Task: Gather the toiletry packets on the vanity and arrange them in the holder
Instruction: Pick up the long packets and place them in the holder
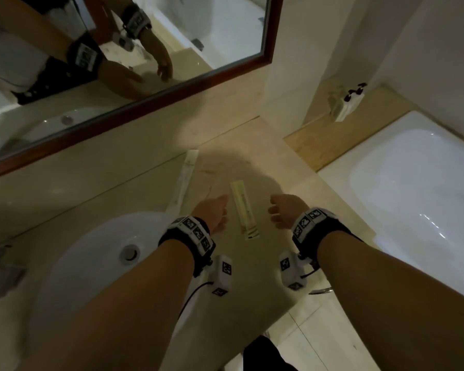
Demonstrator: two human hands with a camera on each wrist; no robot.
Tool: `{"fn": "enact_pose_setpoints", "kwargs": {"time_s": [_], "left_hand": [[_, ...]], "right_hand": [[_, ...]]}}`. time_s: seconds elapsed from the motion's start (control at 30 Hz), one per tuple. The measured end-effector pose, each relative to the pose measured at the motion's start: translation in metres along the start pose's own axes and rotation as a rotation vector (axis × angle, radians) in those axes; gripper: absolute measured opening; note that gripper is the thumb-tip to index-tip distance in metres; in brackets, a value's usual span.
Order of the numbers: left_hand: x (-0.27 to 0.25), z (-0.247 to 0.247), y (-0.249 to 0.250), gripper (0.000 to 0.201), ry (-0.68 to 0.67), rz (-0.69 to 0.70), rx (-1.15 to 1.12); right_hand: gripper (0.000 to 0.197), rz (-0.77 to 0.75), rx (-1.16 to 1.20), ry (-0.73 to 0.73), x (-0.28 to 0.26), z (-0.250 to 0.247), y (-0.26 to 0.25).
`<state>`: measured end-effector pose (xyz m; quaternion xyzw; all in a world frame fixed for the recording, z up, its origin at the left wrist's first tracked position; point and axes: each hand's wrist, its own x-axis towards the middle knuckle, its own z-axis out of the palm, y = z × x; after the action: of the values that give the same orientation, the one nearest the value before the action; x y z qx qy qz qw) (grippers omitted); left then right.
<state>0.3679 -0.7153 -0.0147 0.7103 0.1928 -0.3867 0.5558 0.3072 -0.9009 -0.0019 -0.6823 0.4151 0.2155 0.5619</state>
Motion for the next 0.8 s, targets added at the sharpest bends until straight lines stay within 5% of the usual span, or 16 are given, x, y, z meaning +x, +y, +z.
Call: {"fn": "enact_pose_setpoints", "kwargs": {"time_s": [0.53,0.8], "left_hand": [[0.037,0.048,0.002,0.048,0.062,-0.105,-0.255],[0.023,0.059,-0.001,0.038,-0.037,-0.105,-0.216]], "right_hand": [[0.030,0.003,0.178,-0.154,0.037,0.002,-0.010],[0.048,-0.042,0.044,-0.212,0.036,0.001,-0.004]]}}
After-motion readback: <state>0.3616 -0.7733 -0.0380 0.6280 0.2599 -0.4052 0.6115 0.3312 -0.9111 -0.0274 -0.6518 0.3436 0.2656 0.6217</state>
